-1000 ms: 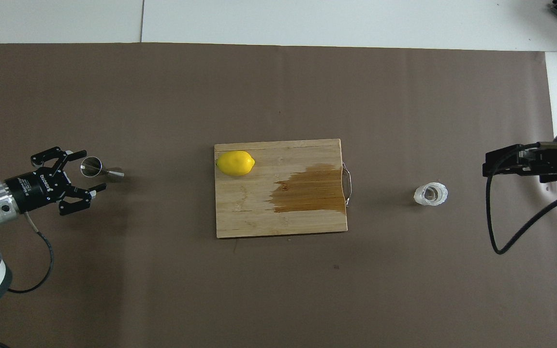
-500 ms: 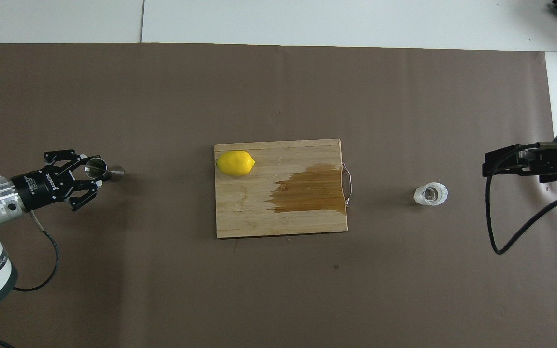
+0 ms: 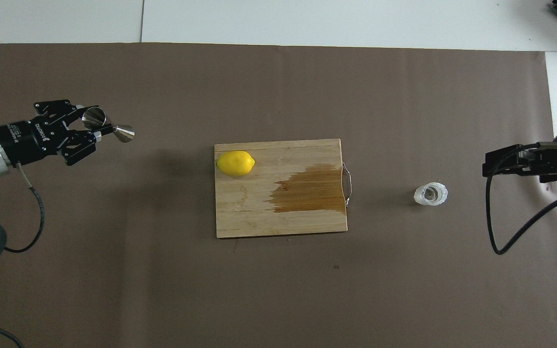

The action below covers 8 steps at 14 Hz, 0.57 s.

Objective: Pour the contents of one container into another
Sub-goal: 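Close the left gripper on the metal cup and lift it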

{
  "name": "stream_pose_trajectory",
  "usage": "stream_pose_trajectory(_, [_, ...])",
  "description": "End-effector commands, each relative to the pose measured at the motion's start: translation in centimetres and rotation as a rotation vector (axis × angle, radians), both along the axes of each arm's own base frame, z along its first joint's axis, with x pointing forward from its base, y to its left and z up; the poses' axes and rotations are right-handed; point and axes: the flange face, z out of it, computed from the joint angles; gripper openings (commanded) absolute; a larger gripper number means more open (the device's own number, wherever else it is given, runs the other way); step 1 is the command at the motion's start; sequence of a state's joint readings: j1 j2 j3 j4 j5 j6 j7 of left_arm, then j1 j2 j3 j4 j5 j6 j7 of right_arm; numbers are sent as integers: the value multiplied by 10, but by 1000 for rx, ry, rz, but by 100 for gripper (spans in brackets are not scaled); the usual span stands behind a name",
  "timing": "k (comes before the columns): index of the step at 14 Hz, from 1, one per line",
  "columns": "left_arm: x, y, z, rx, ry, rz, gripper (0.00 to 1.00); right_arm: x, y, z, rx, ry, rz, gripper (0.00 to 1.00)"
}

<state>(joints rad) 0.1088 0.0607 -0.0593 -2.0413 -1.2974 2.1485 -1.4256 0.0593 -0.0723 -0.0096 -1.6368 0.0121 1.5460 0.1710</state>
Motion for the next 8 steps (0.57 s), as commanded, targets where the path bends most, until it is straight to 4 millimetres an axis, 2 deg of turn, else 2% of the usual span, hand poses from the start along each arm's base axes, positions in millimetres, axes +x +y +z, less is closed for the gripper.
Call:
stream_pose_trajectory(1, [7,-50,19,-39,65,-9,0,-6,-3,2,-2,-13,17,100])
stream_pose_trajectory(4, [0,-129,22,-23,94,-27,0,-6,-3,2,-2,-14,14,100])
stream_pose_trajectory(8, [-35,-255,5,78,69,93,0,-4,-4,2,-2,-23,7,100])
